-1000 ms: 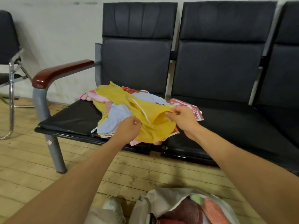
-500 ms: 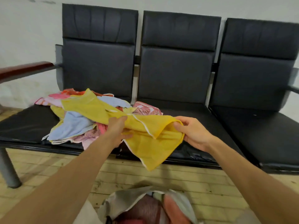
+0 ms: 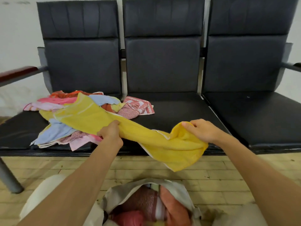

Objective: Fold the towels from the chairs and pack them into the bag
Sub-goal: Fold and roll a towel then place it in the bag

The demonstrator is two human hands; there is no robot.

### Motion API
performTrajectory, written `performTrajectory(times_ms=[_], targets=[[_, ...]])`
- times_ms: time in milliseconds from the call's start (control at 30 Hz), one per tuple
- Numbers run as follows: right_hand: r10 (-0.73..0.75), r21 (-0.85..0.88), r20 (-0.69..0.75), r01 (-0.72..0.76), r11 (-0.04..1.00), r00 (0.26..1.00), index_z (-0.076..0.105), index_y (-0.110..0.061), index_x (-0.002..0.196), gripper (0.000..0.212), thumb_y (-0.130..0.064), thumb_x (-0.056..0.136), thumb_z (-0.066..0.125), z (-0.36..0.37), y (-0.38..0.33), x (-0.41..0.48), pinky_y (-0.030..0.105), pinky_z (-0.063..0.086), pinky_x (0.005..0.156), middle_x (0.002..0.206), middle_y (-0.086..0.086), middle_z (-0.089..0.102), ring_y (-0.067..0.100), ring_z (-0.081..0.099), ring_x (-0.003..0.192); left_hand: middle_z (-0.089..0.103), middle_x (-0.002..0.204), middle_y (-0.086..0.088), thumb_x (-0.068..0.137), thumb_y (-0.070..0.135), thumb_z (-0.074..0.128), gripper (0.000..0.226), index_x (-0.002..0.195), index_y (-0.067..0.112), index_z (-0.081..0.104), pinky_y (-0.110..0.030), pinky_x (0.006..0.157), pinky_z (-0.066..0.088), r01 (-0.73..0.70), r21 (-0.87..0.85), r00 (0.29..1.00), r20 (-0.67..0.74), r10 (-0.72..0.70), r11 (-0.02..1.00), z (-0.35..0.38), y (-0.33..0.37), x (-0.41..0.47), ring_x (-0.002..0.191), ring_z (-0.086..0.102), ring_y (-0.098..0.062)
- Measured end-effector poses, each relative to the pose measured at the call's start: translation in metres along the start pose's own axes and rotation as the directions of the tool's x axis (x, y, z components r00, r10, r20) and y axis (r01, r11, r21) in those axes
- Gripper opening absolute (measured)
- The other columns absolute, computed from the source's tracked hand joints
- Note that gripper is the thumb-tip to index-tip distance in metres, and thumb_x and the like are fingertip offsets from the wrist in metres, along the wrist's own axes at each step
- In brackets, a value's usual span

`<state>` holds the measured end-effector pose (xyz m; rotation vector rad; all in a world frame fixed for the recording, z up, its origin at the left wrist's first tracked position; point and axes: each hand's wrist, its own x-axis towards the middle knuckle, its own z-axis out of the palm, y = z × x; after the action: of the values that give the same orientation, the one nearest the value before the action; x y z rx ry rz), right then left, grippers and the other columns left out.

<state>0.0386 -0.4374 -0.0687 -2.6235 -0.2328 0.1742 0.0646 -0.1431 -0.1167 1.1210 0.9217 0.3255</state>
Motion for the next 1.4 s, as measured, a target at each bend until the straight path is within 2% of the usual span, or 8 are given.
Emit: performTrajectory(times_ms=[200, 400, 533, 767, 1000, 1100, 1233, 1400], targets=[[0.043, -0.298, 0.139, 0.000, 0.955, 0.989, 0.045, -0.011, 0.140, 0.054, -0.038, 0.095, 0.058, 0.027, 0.003, 0.004, 0.035, 0.045, 0.097, 0.134, 0.012, 0.054, 0.028, 0.054, 0.119, 0.060, 0.100, -0.003, 0.092, 0.024, 0.045, 0.016, 0.101, 0.018, 0.056, -0.039, 0.080, 0.052, 0.041, -0.172, 0.980, 0.200, -0.006, 0.984, -0.020, -0.013, -0.021, 0.086, 0.059, -0.021], [-0.128, -0.022, 0.053, 0.130, 0.991, 0.990, 0.051, -0.013, 0.136, 0.044, -0.036, 0.098, 0.054, 0.065, -0.052, 0.024, 0.033, 0.047, 0.096, 0.125, 0.005, 0.062, 0.019, 0.058, 0.112, 0.063, 0.116, -0.010, 0.091, 0.017, 0.036, 0.042, 0.125, 0.010, 0.057, -0.035, 0.067, 0.049, 0.034, -0.060, 0.930, 0.366, -0.010, 0.998, -0.028, -0.023, -0.027, 0.097, 0.060, -0.026], [-0.111, 0.032, 0.070, 0.109, 0.994, 0.991, 0.047, -0.012, 0.138, 0.049, -0.040, 0.098, 0.052, 0.101, -0.076, 0.043, 0.038, 0.050, 0.093, 0.124, 0.007, 0.061, 0.023, 0.058, 0.110, 0.059, 0.083, -0.009, 0.089, 0.001, 0.036, 0.027, 0.103, 0.007, 0.058, -0.029, 0.052, 0.047, 0.017, 0.027, 0.916, 0.401, -0.026, 1.000, -0.033, -0.030, -0.027, 0.073, 0.055, -0.022], [-0.083, 0.182, -0.017, 0.084, 0.980, 0.996, 0.072, -0.017, 0.105, 0.017, -0.020, 0.093, 0.062, 0.112, -0.085, 0.057, 0.033, 0.052, 0.090, 0.106, -0.001, 0.067, 0.016, 0.062, 0.101, 0.060, 0.090, -0.012, 0.093, -0.008, 0.043, 0.021, 0.094, 0.006, 0.059, -0.033, 0.069, 0.050, -0.036, 0.072, 0.903, 0.430, 0.002, 0.997, -0.043, -0.031, -0.023, 0.080, 0.056, -0.021], [0.367, 0.805, -0.148, -0.104, 0.585, 0.918, 0.071, -0.006, 0.100, 0.019, -0.012, 0.084, 0.062, 0.056, -0.062, 0.047, 0.034, 0.050, 0.075, 0.096, 0.009, 0.067, 0.021, 0.060, 0.083, 0.066, 0.098, -0.012, 0.089, 0.003, 0.063, 0.010, 0.097, 0.009, 0.061, -0.036, 0.063, 0.051, -0.020, 0.212, 0.898, 0.433, -0.076, 0.977, -0.060, -0.019, -0.035, 0.086, 0.063, -0.026], [0.528, 0.817, -0.199, -0.157, 0.554, 0.825, 0.068, -0.010, 0.097, 0.027, -0.024, 0.075, 0.061, 0.033, -0.033, 0.037, 0.036, 0.049, 0.081, 0.098, 0.008, 0.062, 0.023, 0.056, 0.086, 0.063, 0.098, -0.008, 0.084, 0.015, 0.072, 0.022, 0.101, 0.010, 0.058, -0.034, 0.064, 0.047, 0.050, 0.300, 0.867, 0.461, -0.191, 0.953, -0.066, -0.015, -0.045, 0.085, 0.059, -0.022], [0.572, 0.818, -0.183, -0.199, 0.540, 0.800, 0.052, -0.007, 0.067, 0.010, -0.004, 0.076, 0.053, 0.026, -0.006, 0.021, 0.038, 0.039, 0.066, 0.070, 0.010, 0.047, 0.026, 0.045, 0.075, 0.063, 0.109, -0.007, 0.087, 0.035, 0.067, 0.044, 0.123, 0.013, 0.055, -0.039, 0.097, 0.036, 0.049, 0.404, 0.812, 0.517, -0.271, 0.914, -0.073, -0.013, -0.044, 0.088, 0.056, -0.022], [0.491, 0.882, -0.104, -0.148, 0.447, 0.865, 0.061, 0.020, 0.104, 0.026, 0.009, 0.085, 0.048, 0.028, -0.001, 0.006, 0.056, 0.051, 0.085, 0.099, 0.025, 0.064, 0.031, 0.053, 0.083, 0.067, 0.106, -0.013, 0.100, 0.030, 0.045, 0.028, 0.114, 0.012, 0.061, -0.041, 0.069, 0.047, 0.188, 0.277, 0.752, 0.577, -0.319, 0.942, -0.077, -0.015, -0.048, 0.090, 0.060, -0.028]])
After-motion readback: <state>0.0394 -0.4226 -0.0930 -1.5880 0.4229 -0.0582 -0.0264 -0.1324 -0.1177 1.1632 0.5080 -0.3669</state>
